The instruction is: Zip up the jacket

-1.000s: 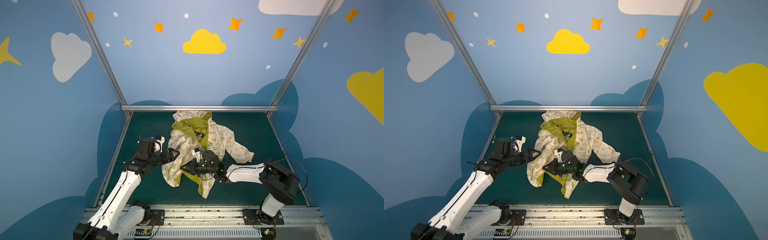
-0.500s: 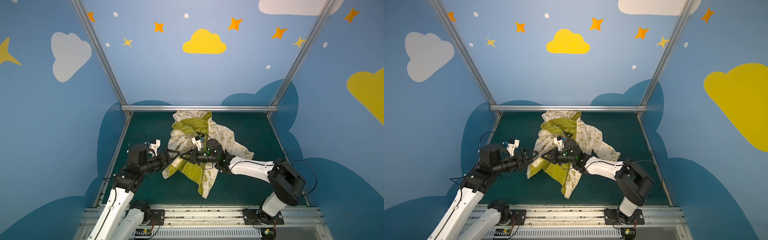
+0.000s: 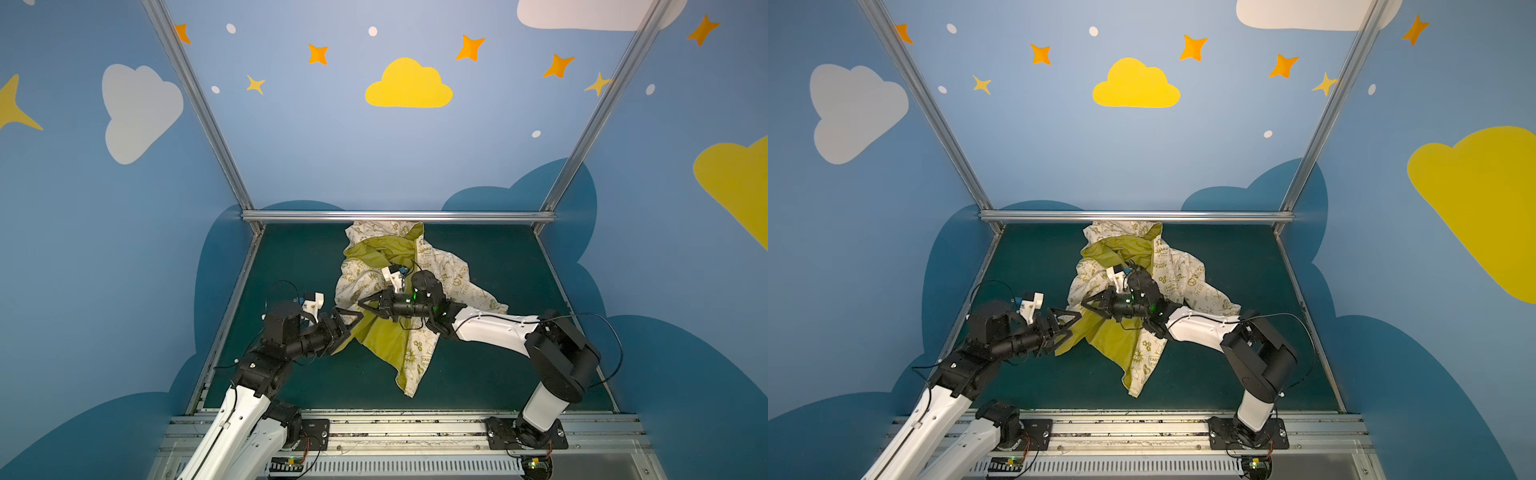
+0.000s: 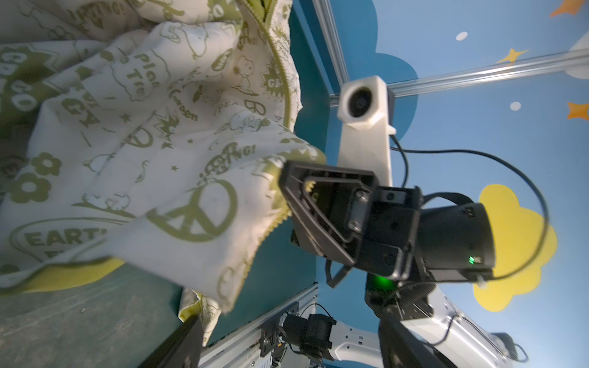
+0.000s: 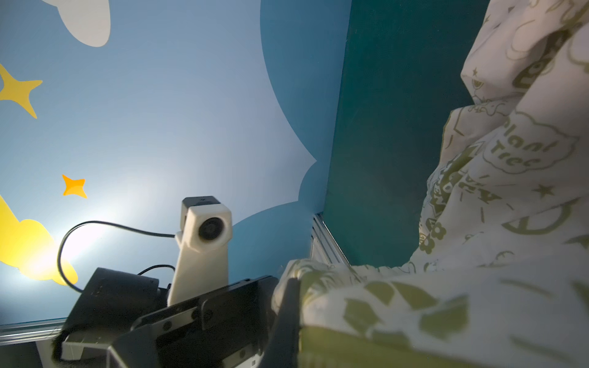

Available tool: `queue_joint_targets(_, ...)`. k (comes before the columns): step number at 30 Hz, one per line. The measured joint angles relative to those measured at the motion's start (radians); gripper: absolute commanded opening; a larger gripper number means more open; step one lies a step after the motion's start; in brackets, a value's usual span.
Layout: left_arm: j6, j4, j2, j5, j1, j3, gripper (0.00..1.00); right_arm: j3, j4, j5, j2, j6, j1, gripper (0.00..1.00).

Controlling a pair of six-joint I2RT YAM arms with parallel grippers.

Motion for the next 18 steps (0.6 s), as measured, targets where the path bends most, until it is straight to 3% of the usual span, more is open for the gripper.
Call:
queue_joint_targets(8, -0.081, 0.241, 0.097, -0.051, -0.001, -0.055, 0.80, -0.094, 0.006, 0.003, -0.091, 0.004, 0.000, 0.00)
queue_joint_targets(10, -0.089, 0.280, 0.121, -0.061, -0.001, -0.055, 0.74, -0.126, 0.006, 0.010, -0.126, 0.004, 0.000, 0.00)
queue_joint_targets(14, -0.097, 0.319, 0.129, -0.080, -0.001, -0.055, 0.51, -0.166, 0.001, 0.026, -0.177, 0.000, -0.002, 0.00)
queue_joint_targets(18, -0.091, 0.307, 0.106, -0.105, -0.001, -0.056, 0.39, -0.170, 0.001, 0.027, -0.195, -0.005, -0.013, 0.00)
